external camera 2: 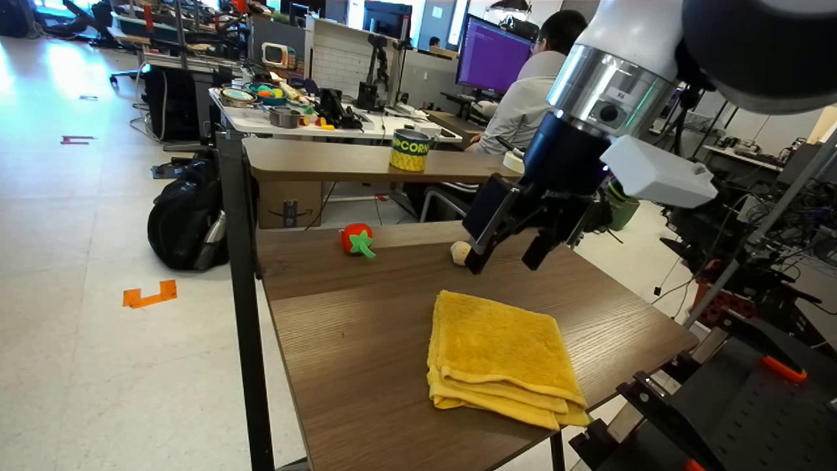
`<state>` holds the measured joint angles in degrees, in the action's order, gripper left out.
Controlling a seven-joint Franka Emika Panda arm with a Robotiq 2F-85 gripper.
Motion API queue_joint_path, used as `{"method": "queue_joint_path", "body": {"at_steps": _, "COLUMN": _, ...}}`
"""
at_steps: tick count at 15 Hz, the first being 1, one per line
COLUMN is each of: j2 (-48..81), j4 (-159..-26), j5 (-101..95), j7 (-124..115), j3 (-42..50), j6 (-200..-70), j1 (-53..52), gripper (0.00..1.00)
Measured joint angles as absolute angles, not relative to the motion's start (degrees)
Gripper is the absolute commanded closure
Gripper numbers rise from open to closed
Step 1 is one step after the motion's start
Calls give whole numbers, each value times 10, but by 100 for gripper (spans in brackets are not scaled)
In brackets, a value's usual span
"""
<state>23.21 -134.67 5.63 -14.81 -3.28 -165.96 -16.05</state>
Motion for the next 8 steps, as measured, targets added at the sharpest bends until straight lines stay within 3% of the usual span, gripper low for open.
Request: {"method": "queue_joint_path", "body": {"at_steps": 8, "j2": 250, "j4": -1338, "j5": 57, "j7": -160, "j3": -28, "j6": -1695, "j1": -160, "gripper": 0}}
